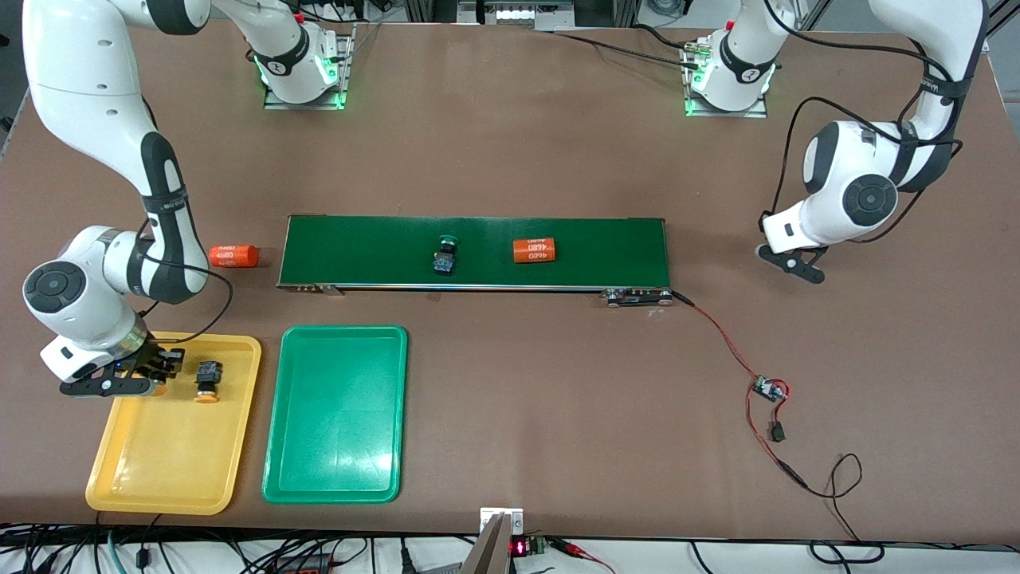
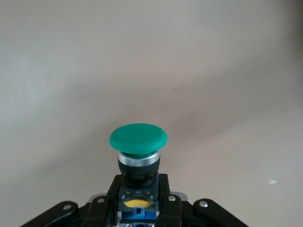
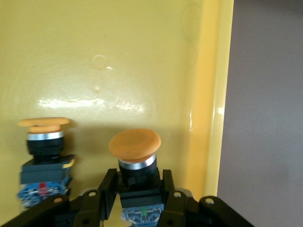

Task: Sort buttons by color to trays
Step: 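Release the button in the yellow tray while the left gripper carries the green button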

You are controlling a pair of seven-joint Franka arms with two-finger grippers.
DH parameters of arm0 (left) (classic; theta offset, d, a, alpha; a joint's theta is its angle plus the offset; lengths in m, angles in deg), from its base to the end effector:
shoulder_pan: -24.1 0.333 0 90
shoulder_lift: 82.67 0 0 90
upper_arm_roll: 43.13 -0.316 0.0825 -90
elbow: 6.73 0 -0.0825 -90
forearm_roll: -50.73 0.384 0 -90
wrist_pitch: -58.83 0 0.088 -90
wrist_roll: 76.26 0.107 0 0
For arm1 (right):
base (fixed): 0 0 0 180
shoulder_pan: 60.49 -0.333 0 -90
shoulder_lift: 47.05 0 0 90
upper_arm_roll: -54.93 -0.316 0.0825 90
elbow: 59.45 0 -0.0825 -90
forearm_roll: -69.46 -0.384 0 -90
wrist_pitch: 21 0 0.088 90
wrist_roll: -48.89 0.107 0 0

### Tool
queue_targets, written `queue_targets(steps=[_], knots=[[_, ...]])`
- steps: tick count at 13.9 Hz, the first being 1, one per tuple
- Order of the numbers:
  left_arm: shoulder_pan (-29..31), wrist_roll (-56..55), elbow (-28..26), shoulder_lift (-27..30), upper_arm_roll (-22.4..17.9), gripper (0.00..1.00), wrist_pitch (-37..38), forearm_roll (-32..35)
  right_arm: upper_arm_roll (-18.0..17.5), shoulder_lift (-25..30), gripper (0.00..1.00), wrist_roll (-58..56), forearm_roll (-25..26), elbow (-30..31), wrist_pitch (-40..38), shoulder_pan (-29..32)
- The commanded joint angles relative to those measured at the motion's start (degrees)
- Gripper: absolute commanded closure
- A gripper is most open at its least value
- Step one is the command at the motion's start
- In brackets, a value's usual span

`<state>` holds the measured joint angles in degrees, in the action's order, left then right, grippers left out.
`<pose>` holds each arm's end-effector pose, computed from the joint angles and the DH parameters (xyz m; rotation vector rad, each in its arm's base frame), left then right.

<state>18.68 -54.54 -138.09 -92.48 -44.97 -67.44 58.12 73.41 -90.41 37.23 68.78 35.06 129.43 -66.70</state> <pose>0.4972 -0.0265 0.2571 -2.9493 0.8024 0.4185 0.6989 -0.1186 0.2130 2.8744 0.1310 0.3007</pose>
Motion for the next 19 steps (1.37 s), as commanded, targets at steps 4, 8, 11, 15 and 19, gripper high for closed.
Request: queue_targets(steps=[4,8,11,15,19], knots=[[-2.39,-10.78,8.93,-0.82,6.66,0.9,9.29,-10.28,-1.96,-1.56,0.0,-4.15,-3.62,-1.87,2.86,1.91],[-5.29,-28.45,9.81,-3.8,12.2,0.9,5.35,-19.41,-2.13,3.61,0.0,-4.15,-3.8,-1.78,-6.77,1.56],[-8.62,-36.89,9.81,-6.18,14.58,0.9,-1.59,-23.12,-3.88,9.59,0.0,-3.71,-5.73,-1.35,-16.8,0.24],[-13.55,-43.95,9.9,-10.04,14.67,0.9,-10.38,-23.12,-4.15,16.98,0.0,4.96,-5.83,-0.73,-32.18,-7.12],[-13.56,-43.78,11.39,-9.97,14.67,0.0,-10.93,-23.03,-4.41,23.39,0.0,19.1,-5.83,6.37,-35.03,-16.96]])
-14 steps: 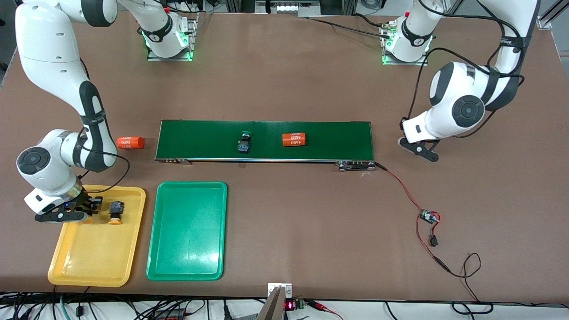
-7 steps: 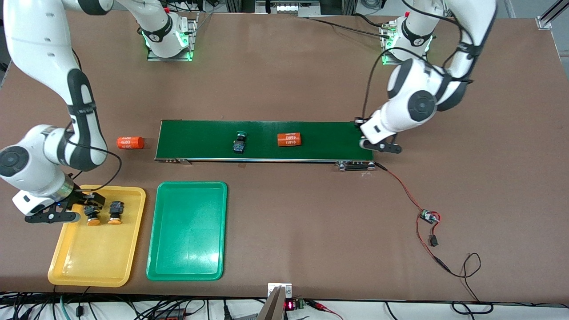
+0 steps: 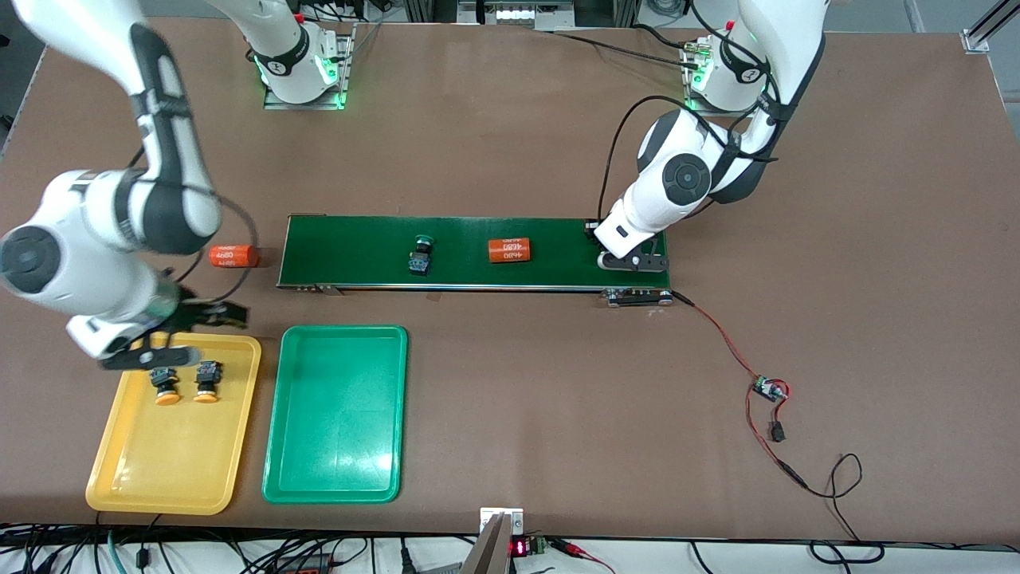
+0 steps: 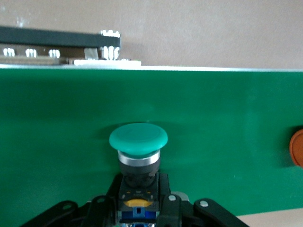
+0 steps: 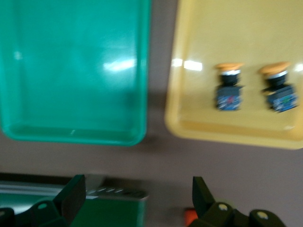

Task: Sort buttons by color to trays
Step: 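Lower the green button onto the belt while the right gripper reaches the belt, then grasp the green button with the right gripper while the left gripper withdraws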

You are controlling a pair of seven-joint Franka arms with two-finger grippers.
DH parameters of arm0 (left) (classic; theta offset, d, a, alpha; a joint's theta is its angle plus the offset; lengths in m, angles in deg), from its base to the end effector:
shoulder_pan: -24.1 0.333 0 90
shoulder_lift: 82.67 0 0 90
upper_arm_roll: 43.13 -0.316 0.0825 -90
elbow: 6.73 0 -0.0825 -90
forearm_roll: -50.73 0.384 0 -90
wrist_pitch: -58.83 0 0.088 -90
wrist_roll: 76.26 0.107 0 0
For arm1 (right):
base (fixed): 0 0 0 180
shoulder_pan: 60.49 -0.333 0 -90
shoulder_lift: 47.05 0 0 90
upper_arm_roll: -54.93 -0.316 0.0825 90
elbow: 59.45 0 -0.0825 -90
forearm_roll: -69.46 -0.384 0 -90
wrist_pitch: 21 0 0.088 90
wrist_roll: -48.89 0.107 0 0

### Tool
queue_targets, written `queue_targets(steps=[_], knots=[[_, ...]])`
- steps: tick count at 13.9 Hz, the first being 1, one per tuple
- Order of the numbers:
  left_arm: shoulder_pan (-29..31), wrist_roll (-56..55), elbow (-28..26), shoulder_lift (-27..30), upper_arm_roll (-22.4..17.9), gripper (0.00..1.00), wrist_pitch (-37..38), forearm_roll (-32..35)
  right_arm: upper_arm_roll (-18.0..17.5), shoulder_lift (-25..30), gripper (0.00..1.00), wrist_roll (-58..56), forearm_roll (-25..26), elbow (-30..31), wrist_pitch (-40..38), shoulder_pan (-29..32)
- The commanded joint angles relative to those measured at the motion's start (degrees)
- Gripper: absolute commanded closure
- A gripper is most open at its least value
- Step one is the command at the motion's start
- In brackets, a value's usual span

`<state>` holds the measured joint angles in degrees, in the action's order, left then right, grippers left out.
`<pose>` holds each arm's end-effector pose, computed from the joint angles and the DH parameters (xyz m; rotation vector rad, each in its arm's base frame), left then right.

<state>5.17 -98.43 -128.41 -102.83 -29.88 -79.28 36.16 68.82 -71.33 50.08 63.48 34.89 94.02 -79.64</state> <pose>0.4823 -0.3044 0.2432 2.9431 0.0470 -0.2461 0.6573 0.0843 0.3701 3.1312 0.0668 -0.0766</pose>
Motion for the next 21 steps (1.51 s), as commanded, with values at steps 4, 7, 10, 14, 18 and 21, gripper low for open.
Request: queue_targets(steps=[4,7,10,14,18,21], knots=[[1.35,0.19,3.89,5.83,-0.85,0.0,9.13,-0.46,-6.92,6.52,0.0,22.61,-0.44,9.72,0.21,-6.6],[7.84,0.63,10.4,9.08,-1.2,0.0,24.25,4.69,-8.79,5.91,0.0,30.69,-0.09,9.81,0.73,-9.84],[12.85,0.72,10.94,12.94,-1.2,0.0,32.09,14.2,-8.88,4.06,0.0,34.13,0.0,10.42,2.22,-11.78],[18.06,10.9,12.25,20.32,-3.56,0.0,36.58,16.85,-9.14,2.48,0.0,39.77,0.09,14.8,8.8,-14.77],[17.27,11.53,24.97,20.6,-7.78,0.0,47.48,17.38,-9.14,1.51,0.0,39.6,0.7,18.5,13.64,-14.78],[16.21,17.04,28.6,19.64,-11.84,0.0,47.05,15.98,-9.05,0.81,0.0,39.16,1.4,18.51,13.92,-14.16]])
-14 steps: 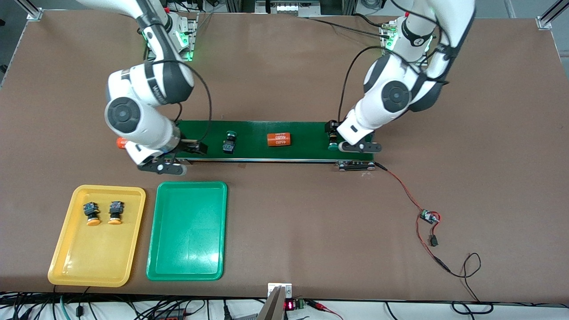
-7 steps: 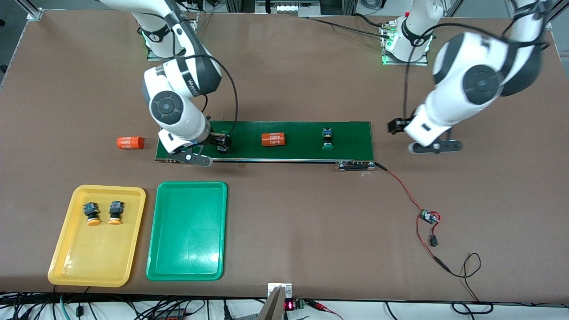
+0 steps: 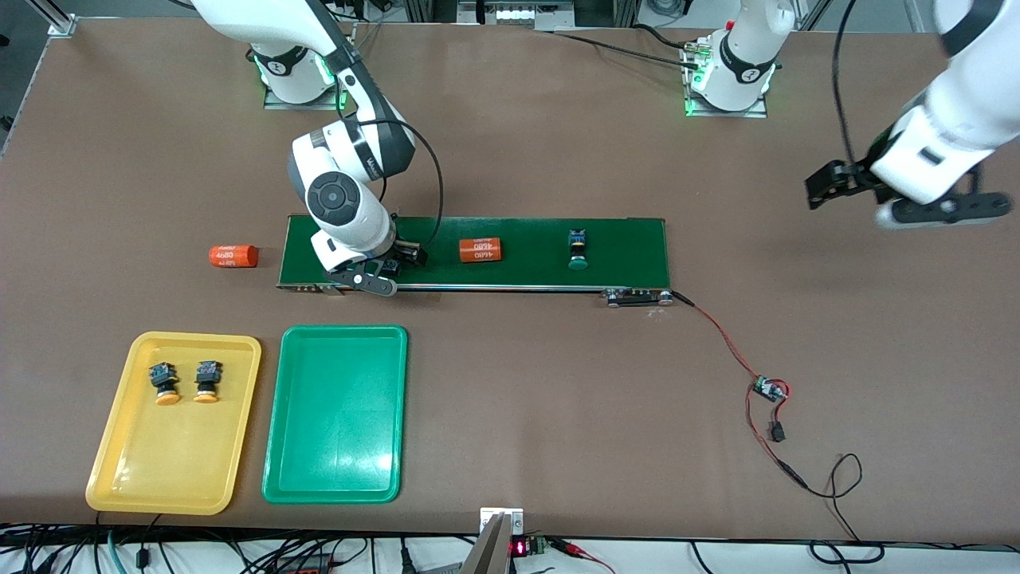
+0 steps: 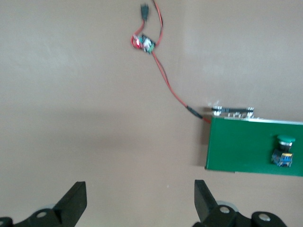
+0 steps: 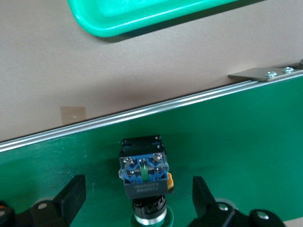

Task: Sort buttons by color to trays
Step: 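Grasp the green button with the right gripper while the left gripper withdraws, then carry the green button over the green tray with the right gripper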

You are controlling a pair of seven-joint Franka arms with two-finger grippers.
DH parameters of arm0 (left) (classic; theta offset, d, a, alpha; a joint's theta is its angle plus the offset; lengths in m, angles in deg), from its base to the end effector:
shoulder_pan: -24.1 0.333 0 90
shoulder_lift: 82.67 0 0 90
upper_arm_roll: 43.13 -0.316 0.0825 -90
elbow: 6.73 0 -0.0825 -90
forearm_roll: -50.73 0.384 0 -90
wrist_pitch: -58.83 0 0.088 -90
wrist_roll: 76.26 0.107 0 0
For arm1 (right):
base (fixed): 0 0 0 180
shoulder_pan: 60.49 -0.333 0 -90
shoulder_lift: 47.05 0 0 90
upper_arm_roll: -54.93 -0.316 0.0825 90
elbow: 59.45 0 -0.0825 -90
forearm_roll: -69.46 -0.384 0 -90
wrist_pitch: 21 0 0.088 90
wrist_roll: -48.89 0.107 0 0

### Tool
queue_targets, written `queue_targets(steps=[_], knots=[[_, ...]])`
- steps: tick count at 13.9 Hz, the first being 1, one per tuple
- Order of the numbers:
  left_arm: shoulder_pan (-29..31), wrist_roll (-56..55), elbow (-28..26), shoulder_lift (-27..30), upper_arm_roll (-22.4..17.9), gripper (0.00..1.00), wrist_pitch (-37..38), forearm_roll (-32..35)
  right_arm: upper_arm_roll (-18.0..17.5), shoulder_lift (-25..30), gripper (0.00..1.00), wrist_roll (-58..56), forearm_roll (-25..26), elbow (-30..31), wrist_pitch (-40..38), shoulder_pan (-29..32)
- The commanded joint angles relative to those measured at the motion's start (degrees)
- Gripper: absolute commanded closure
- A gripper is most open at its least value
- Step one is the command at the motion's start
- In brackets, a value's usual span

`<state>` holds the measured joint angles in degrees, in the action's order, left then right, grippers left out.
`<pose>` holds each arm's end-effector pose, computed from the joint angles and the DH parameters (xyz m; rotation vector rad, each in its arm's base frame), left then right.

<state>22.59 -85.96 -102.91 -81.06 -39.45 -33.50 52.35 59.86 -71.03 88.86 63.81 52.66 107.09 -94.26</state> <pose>0.5447 -0.0470 0.5925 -3.1040 -0.1197 0.0543 0.5251 0.2944 0.2514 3.0633 -0.3934 -0.2080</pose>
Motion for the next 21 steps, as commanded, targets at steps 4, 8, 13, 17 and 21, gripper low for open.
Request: queue_targets(steps=[4,8,13,17,21], knots=[[-0.77,5.66,4.6,-1.78,-1.47,0.0,3.74,0.15,-0.09,0.16,0.75,0.47,1.07,0.92,0.59,1.07],[-0.77,6.01,4.78,-1.87,-1.39,0.0,3.74,0.15,0.44,0.34,0.94,0.03,1.42,-1.7,0.85,1.42],[-0.42,6.36,4.78,-1.87,-1.39,0.0,3.92,0.06,2.71,-4.66,0.95,-9.96,4.59,-13.12,0.94,8.27],[-0.42,6.27,4.78,-1.87,-1.39,0.0,4.53,0.06,4.39,-13.79,0.96,-21.83,4.68,-22.45,5.49,12.06],[-0.42,6.27,4.78,-1.87,-1.39,0.0,4.88,0.06,4.66,-19.34,0.96,-27.22,4.41,-24.04,15.51,14.52]])
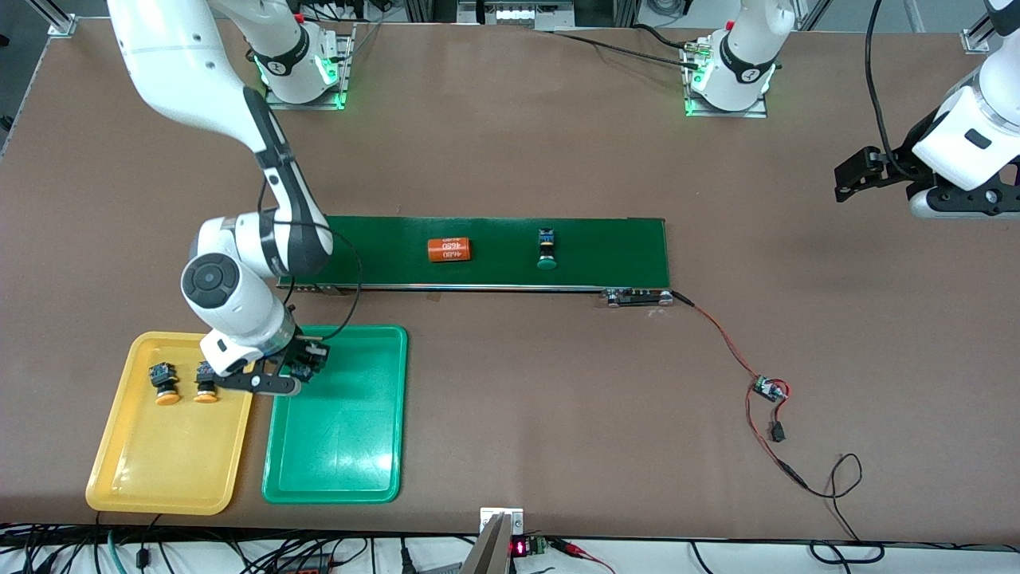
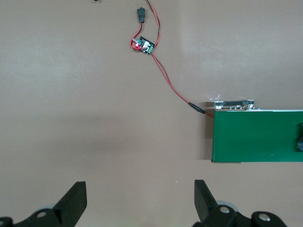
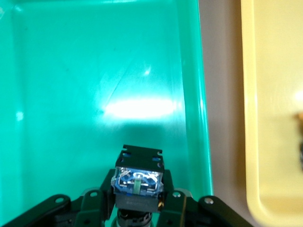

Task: Sort buttons by color to trays
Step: 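Carry the green button over the green tray with the right gripper, then open the right gripper to release the button in the green tray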

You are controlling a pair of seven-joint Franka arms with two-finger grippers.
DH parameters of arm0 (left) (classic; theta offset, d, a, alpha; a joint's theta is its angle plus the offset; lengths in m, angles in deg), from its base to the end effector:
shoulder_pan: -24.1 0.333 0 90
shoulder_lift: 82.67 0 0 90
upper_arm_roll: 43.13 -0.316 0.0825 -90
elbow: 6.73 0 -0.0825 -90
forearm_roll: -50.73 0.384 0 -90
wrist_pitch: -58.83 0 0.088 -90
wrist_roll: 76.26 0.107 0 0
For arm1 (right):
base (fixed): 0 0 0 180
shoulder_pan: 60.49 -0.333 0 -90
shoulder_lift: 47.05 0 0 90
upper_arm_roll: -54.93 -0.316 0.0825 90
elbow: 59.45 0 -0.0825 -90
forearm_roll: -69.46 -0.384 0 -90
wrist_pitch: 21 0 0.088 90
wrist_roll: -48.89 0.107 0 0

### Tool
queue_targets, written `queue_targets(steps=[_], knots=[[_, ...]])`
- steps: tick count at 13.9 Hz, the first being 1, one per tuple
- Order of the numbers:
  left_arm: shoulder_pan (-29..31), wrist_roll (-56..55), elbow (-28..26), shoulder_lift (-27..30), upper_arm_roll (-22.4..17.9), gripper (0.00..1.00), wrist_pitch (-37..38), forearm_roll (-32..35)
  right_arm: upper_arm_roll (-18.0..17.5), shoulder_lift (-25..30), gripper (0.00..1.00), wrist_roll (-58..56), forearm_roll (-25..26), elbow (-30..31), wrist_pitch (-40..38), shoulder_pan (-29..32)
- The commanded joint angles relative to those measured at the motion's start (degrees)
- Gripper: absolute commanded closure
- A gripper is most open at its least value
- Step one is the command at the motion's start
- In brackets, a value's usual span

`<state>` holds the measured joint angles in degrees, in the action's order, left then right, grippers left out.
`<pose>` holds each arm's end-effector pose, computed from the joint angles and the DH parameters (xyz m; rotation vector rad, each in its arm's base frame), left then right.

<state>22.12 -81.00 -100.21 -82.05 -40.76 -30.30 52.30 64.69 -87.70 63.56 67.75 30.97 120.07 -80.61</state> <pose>0.5462 -0.0387 0.6007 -3.1071 -0.0099 0.0974 0.7027 0.1480 0.2445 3.0818 -0.0710 0.3073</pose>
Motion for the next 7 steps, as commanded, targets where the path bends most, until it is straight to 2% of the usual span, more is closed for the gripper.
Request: queue_targets(steps=[1,6,7], knots=[[0.05,1.22,2.07,-0.79,-0.08,0.0,1.85,0.11,-0.09,-3.55,0.96,-2.01,0.48,-2.43,3.07,0.97],[0.05,1.13,2.07,-0.79,-0.08,0.0,1.94,0.11,-0.35,-5.31,0.95,-6.23,0.57,-2.44,4.3,0.18],[0.05,1.13,2.07,-0.79,-0.08,0.0,1.94,0.11,-0.35,-5.58,0.85,-6.31,0.57,-2.35,4.3,-0.43]])
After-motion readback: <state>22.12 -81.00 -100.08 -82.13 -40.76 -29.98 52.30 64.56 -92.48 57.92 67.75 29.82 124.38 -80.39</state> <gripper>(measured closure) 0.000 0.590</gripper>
